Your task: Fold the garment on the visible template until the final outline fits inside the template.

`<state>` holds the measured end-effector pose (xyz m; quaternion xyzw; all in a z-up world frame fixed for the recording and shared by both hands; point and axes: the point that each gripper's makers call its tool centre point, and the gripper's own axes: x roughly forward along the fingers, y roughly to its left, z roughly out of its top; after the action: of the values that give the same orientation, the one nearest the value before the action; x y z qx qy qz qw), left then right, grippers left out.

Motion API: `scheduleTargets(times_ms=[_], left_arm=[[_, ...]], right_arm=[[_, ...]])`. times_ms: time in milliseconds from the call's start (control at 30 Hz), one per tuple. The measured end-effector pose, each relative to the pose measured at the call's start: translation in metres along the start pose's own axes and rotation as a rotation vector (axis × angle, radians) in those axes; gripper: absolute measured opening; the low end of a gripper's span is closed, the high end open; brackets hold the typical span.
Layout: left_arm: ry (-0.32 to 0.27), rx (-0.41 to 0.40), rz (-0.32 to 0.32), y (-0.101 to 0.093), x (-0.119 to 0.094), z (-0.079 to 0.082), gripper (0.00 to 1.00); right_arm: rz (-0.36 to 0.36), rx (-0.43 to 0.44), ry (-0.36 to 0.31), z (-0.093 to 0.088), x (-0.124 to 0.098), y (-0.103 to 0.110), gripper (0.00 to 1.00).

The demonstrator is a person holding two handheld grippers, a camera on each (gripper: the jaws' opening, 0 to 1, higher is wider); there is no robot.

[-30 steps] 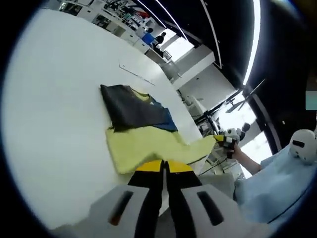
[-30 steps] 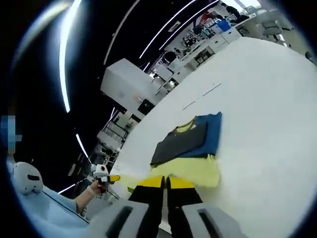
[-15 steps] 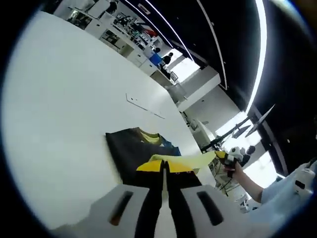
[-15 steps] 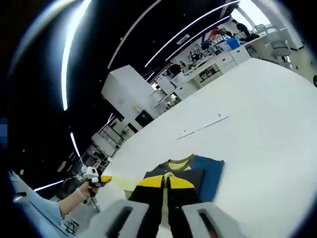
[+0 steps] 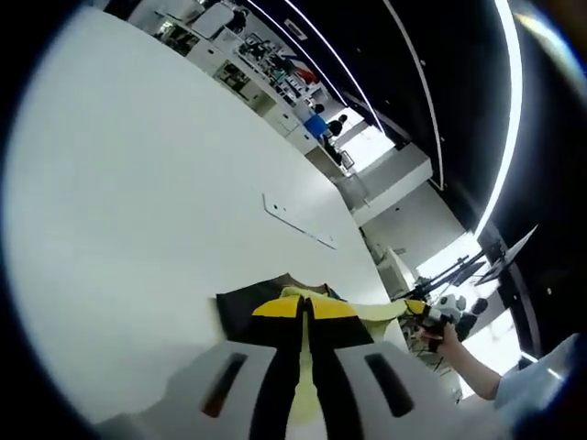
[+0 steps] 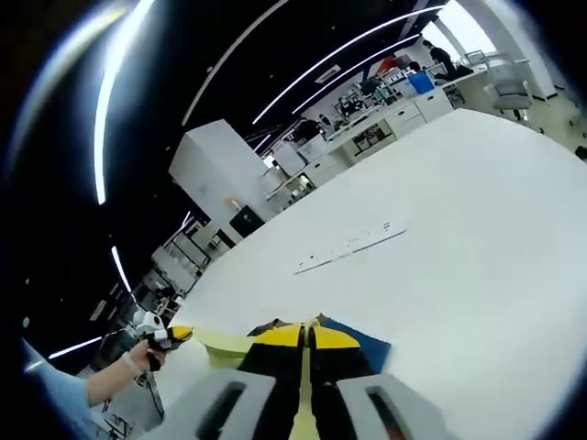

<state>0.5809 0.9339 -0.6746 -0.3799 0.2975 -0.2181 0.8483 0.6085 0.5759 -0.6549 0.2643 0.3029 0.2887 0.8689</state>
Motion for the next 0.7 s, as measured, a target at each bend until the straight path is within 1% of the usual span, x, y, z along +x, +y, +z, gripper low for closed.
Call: scheduleTargets(times_ms=[100, 167, 200, 267, 367, 400, 467, 600, 700], left_arm=[[0.002, -0.008, 0.026, 0.009, 0.007, -0.004, 0.00], [0.013, -0.001, 0.050, 0.018, 0.009, -0.008, 0.00], [0.022, 0.004, 0.065, 0.022, 0.010, -0.011, 0.00], [0.035, 0.007, 0.084, 0.030, 0.012, -0.015, 0.00], [0.055, 0.013, 0.109, 0.040, 0.014, -0.024, 0.00], [0.070, 0.030, 0.122, 0.044, 0.015, -0.029, 0.00], [0.097, 0.035, 0.139, 0.049, 0.016, -0.037, 0.00], [0.113, 0.042, 0.157, 0.054, 0.018, -0.044, 0.00], [0.124, 0.056, 0.173, 0.054, 0.020, -0.048, 0.00]], right_arm=[[-0.021, 0.006, 0.020, -0.005, 0.012, -0.013, 0.00], [-0.032, 0.010, 0.038, -0.014, 0.014, -0.017, 0.00], [-0.043, -0.002, 0.055, -0.019, 0.016, -0.019, 0.00], [-0.054, -0.005, 0.076, -0.025, 0.026, -0.029, 0.00], [-0.065, 0.015, 0.094, -0.034, 0.031, -0.040, 0.00], [-0.071, 0.016, 0.100, -0.038, 0.033, -0.043, 0.00], [-0.078, 0.020, 0.112, -0.044, 0.034, -0.047, 0.00], [-0.094, 0.023, 0.136, -0.053, 0.035, -0.053, 0.00], [-0.104, 0.022, 0.150, -0.060, 0.038, -0.060, 0.00]])
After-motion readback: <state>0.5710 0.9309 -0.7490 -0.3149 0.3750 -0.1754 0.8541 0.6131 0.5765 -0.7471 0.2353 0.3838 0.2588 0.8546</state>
